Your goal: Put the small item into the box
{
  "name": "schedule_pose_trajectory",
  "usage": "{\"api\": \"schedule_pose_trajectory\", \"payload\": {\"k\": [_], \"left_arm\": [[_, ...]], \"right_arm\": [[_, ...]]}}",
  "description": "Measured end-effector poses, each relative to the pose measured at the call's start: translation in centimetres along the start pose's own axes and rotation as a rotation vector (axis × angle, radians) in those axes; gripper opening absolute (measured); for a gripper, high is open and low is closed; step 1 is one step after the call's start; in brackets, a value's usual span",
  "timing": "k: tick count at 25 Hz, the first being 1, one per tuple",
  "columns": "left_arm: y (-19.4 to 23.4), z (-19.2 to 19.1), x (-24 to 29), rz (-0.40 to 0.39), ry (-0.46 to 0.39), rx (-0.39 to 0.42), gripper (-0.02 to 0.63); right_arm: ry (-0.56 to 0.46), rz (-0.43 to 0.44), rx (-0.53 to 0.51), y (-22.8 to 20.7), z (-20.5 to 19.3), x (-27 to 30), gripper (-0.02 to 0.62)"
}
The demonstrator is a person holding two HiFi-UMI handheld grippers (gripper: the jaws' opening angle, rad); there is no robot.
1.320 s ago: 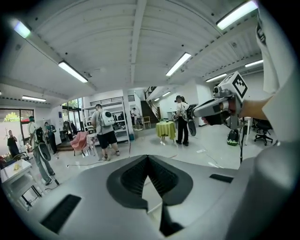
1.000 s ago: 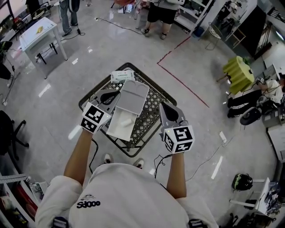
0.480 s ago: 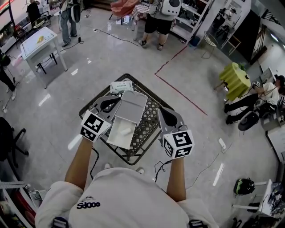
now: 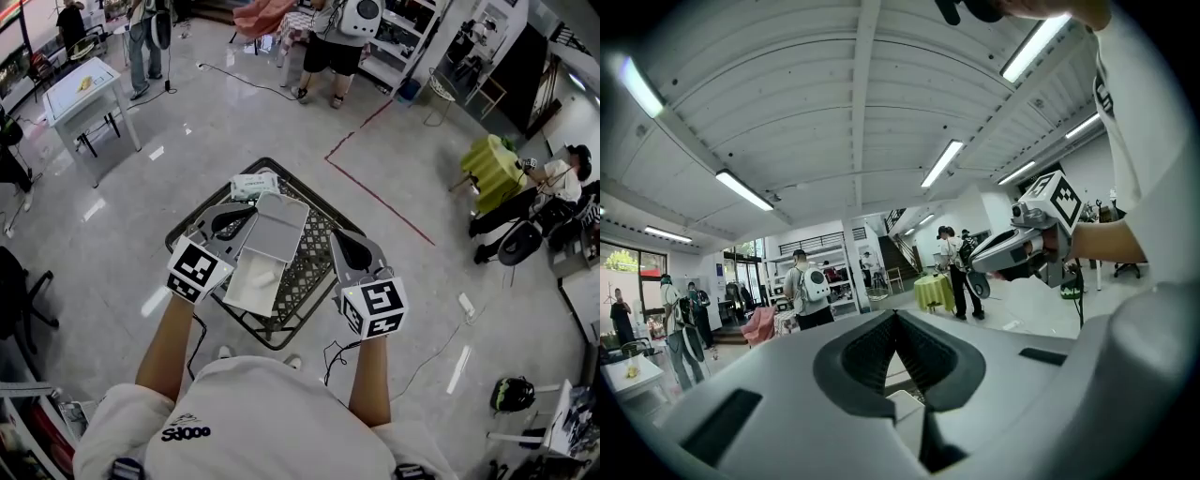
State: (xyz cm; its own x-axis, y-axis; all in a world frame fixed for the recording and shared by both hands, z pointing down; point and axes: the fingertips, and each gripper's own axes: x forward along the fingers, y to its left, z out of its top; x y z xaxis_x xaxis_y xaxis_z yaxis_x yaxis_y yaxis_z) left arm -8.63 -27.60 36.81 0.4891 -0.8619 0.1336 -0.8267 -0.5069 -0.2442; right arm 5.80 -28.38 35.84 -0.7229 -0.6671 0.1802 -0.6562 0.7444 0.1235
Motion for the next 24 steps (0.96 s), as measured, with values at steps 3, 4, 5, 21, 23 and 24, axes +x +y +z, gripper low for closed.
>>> {"api": "schedule_pose_trajectory", "payload": {"k": [3,4,5,21,23,24], "left_arm": [[-0.3,0.4,0.1,-0.014,0.000,0.002,0.006],[-0.4,0.4,0.1,-0.017,0.000,0.004,0.006],[-0.4,0.5,0.0,-0.020,-0.001,0.006,0.006],[-0.7,0.3,0.0,-0.024,0.004,0.007,0.006],[-0.9,0.1,0.1,-0.024,0.006,0.006,0.006],[-0.9,0.0,0.1,-0.024,0.007,0.005,0.006]], "right_arm": [[0.000,0.001,-0.002,-0.1,0.3,-0.2,0.009],[-0.002,0.001,-0.002,-0.1,0.4,-0.2,0.009],[-0.005,0.001,-0.001,0.0,0.4,-0.2,0.009],[0.007,0.006,0.002,0.2,-0.3,-0.2,0.009],[0.008,0.008,0.002,0.2,-0.5,-0.3,0.009],[0.009,0.009,0.002,0.2,-0.6,-0.3,0.009]]}}
